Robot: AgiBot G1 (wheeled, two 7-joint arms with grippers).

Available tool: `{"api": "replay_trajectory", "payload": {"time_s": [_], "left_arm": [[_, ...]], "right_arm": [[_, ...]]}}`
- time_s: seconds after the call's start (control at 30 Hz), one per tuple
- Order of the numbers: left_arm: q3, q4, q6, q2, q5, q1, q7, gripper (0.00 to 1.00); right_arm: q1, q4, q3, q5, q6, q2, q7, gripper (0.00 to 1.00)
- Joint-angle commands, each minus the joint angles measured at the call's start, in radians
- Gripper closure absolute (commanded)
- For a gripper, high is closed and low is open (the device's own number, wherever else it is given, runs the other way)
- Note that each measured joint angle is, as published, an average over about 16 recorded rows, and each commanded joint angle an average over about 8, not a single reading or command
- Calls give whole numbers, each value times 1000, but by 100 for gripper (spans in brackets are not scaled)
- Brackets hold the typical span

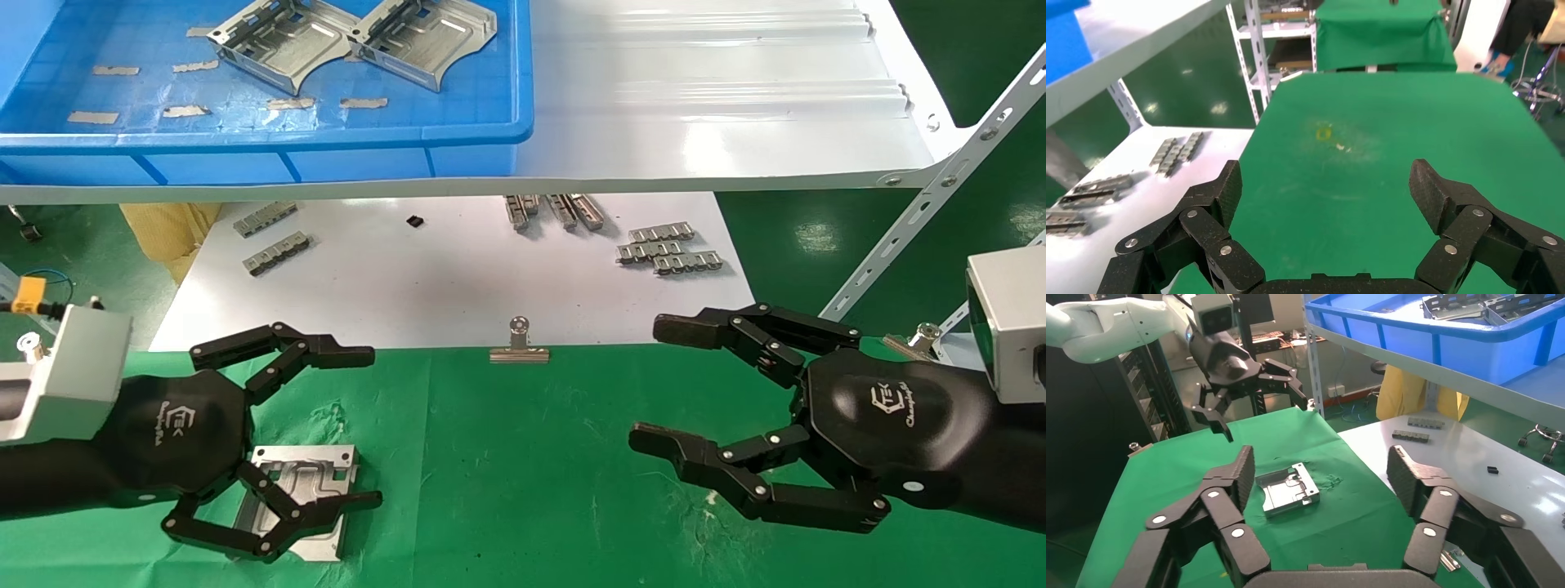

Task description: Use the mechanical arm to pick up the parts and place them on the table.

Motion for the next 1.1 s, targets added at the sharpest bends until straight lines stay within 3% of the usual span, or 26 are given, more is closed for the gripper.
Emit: {"api": "replay_trajectory", "payload": {"time_s": [0.03, 0.73, 1.1], "left_arm": [[-18, -17, 0, 0, -8, 15, -20, 0], [-197, -188, -2, -4, -83, 161, -212, 0], [-217, -207, -3, -4, -94, 178, -227, 0]], "right_arm": [[0, 0, 0, 0, 0, 0, 0, 0], [0, 0, 0, 0, 0, 0, 0, 0], [0, 0, 0, 0, 0, 0, 0, 0]]}}
